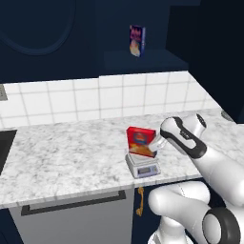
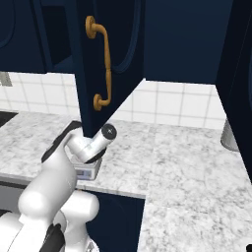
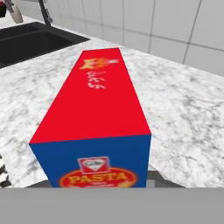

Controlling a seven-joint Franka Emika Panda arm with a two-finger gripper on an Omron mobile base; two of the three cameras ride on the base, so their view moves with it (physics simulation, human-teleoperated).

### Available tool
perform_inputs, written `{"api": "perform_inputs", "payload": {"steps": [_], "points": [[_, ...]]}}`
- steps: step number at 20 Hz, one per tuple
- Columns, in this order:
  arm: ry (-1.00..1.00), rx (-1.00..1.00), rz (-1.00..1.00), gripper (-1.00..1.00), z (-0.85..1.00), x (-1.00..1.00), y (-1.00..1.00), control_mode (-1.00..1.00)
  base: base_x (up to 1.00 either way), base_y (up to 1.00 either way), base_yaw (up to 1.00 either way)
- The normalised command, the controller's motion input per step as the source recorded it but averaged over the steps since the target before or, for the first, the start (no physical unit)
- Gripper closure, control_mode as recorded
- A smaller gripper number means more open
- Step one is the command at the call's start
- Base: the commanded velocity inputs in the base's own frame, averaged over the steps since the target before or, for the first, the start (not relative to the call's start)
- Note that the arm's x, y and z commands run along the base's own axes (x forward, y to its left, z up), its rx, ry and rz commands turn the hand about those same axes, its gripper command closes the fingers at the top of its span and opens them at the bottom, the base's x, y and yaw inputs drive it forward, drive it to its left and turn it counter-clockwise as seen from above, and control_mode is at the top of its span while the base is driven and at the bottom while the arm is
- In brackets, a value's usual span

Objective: Pick the boxed food and place it on the digital scale for weighing, and close the cabinet.

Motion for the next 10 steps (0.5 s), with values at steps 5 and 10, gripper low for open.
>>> {"api": "perform_inputs", "payload": {"steps": [5, 10], "points": [[-0.02, 0.00, 0.00, -1.00, -0.15, -0.03, -0.16, -1.00, 0.00, 0.00, 0.00], [0.00, 0.00, 0.00, -1.00, -0.01, 0.00, 0.00, -1.00, 0.00, 0.00, 0.00]]}}
